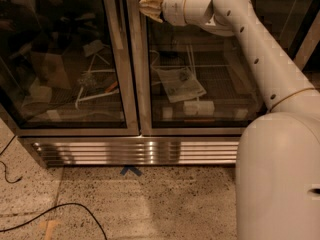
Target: Pick orange can from top drawer and place on counter
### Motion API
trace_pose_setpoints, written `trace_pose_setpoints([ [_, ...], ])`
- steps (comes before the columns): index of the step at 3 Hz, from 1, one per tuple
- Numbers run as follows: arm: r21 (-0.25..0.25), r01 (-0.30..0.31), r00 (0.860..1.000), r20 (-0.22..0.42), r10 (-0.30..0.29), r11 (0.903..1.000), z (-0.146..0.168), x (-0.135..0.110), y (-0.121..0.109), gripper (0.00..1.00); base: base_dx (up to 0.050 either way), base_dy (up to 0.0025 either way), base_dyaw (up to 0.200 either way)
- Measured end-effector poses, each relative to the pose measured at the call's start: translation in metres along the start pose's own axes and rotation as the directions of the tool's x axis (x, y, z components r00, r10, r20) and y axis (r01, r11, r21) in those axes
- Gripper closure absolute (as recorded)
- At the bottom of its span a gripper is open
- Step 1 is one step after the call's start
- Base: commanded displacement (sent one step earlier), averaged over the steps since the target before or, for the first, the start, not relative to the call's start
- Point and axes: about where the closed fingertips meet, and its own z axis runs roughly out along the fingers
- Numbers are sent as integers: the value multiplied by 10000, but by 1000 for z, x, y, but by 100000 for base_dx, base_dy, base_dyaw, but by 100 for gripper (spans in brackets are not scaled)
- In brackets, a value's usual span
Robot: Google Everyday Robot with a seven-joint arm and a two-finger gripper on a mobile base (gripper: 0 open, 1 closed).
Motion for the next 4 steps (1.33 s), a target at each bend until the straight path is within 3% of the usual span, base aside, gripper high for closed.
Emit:
trace_pose_setpoints([
  [4,201,-1,9997,250,-4,9998,-7,1,-6,100,0,0,0],
])
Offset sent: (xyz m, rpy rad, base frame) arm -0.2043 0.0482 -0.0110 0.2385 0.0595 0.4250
